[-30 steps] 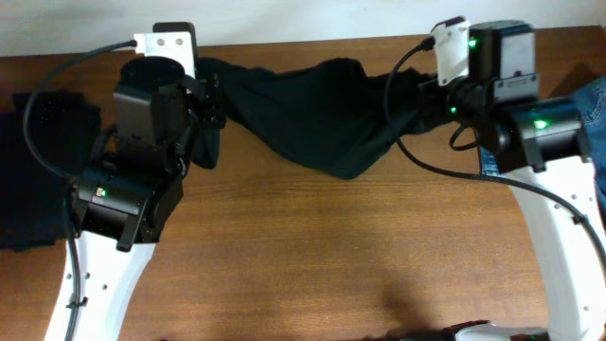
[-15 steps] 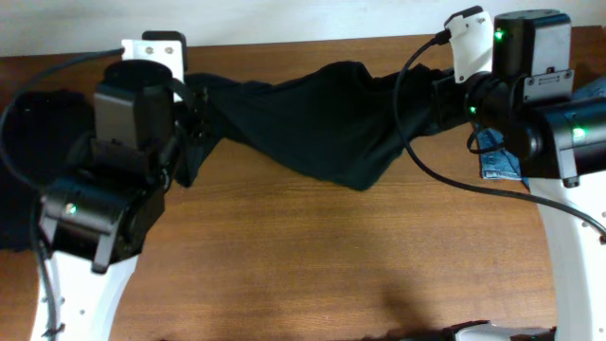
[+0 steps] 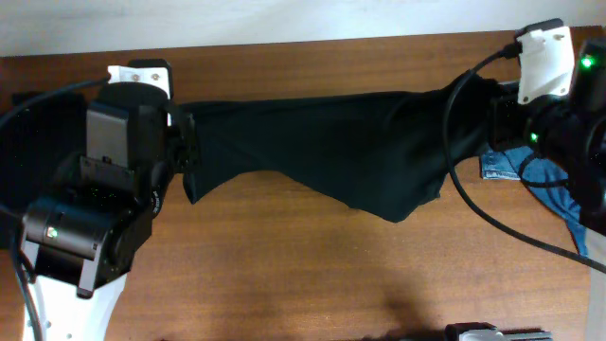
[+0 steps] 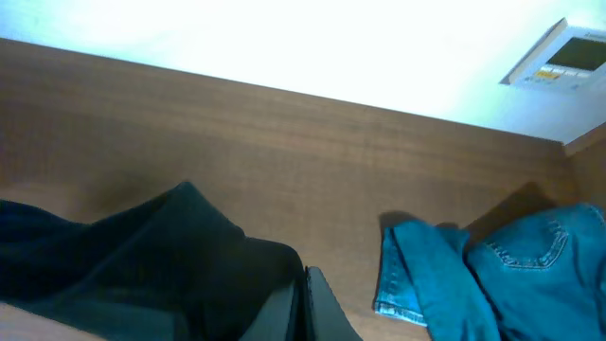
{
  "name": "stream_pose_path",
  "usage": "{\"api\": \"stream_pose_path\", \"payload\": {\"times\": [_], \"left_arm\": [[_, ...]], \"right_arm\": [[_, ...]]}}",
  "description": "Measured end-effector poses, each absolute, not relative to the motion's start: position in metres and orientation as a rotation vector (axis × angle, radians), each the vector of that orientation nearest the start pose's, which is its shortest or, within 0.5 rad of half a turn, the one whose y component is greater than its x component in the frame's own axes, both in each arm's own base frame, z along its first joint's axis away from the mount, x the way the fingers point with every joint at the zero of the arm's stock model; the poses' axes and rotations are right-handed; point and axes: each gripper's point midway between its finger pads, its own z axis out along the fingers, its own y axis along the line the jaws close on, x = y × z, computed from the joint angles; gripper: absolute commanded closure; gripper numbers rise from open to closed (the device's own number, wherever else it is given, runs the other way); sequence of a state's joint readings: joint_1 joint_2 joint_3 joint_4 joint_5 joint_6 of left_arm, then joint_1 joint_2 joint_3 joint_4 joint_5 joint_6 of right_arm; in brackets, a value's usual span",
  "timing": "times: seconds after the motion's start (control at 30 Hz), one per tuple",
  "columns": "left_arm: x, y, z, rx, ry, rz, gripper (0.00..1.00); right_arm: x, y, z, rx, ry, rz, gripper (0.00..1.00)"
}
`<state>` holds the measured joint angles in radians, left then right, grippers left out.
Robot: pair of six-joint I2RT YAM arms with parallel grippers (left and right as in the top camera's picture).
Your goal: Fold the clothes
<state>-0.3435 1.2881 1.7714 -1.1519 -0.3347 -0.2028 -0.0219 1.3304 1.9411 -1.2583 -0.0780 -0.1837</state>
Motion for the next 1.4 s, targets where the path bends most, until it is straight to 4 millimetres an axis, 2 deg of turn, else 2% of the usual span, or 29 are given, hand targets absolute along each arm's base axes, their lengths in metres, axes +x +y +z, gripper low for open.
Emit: {"api": "stream_pose_path", "payload": {"times": [0.13,0.3,0.47,0.7,0.87,1.13,1.4], "left_arm": [[0.324,-0.055,0.38,-0.053,2.223,0.073,0.99],[0.324,-0.058,0.361,-0.054,2.302,0.069,0.99],[0.313,-0.057,0.342,-0.09,2.4,0.064,0.99],[0.297,-0.057,0.332,-0.161,2.467,0.025,0.99],[0.284,-0.065,0.336,-0.163,2.477,-0.072,0.99],[0.265,-0.071,0.353,-0.16,2.429,-0.195,0.99],[0.255,-0.069,0.365,-0.165,2.384,-0.23,0.99]], "right_arm": [[0.319,0.009,0.403,-0.231,2.242,0.001,0.96],[0.32,0.01,0.387,-0.237,2.307,0.018,0.96],[0.311,0.01,0.377,-0.248,2.366,0.024,0.96],[0.296,0.013,0.364,-0.259,2.443,0.051,0.96],[0.285,0.015,0.356,-0.264,2.496,0.073,0.96],[0.272,0.018,0.348,-0.263,2.556,0.111,0.96],[0.271,0.019,0.348,-0.261,2.555,0.116,0.96]]}}
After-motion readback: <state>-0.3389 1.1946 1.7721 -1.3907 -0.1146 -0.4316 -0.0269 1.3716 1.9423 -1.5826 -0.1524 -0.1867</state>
